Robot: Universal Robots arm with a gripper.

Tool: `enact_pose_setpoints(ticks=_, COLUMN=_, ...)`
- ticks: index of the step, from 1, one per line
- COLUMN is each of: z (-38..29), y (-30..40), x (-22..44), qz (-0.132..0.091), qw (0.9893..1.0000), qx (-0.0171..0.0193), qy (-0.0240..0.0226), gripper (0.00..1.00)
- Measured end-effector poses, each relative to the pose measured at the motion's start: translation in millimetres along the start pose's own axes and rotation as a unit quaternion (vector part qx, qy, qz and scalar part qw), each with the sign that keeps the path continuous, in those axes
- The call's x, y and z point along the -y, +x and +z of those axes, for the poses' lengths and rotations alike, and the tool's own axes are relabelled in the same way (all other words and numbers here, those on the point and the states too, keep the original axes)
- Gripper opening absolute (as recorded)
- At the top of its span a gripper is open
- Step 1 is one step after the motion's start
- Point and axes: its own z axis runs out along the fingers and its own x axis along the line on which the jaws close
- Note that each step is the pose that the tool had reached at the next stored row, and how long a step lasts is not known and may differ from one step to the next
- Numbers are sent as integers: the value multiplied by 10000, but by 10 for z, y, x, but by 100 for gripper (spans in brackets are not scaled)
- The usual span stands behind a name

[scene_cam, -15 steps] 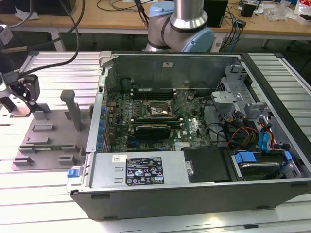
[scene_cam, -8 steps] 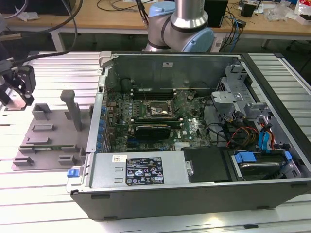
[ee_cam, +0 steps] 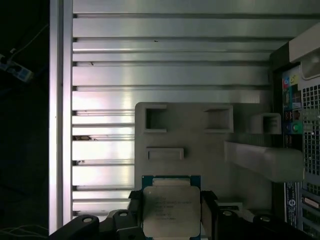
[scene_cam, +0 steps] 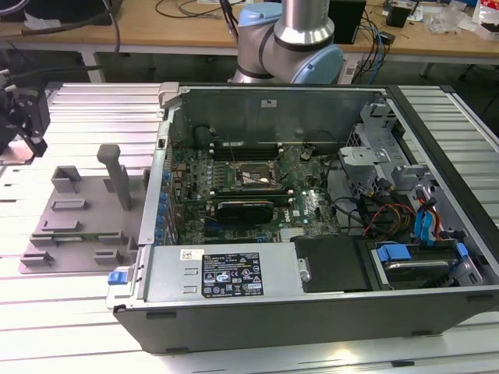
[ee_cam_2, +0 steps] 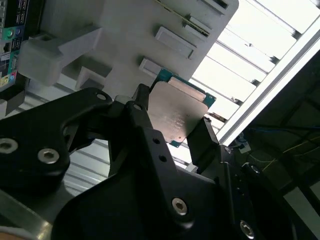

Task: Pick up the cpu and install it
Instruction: 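Pick up the cpu and move it towards the insertion slot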

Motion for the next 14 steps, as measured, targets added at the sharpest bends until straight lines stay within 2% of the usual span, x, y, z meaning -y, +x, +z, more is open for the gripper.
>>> enact_pose_setpoints(ticks=4, z=-163, y=-3, x=-7, qz=0, qw=10000, qx=1, qy=0, gripper=55)
enact_pose_setpoints(ticks=11, z=-333, y=-7, x=-13, qz=0, qw=10000, qx=2, qy=0, gripper=55)
enact_pose_setpoints(ticks=14, z=-470, y=-9, x=-18, qz=0, qw=10000, qx=4, qy=0, gripper=55)
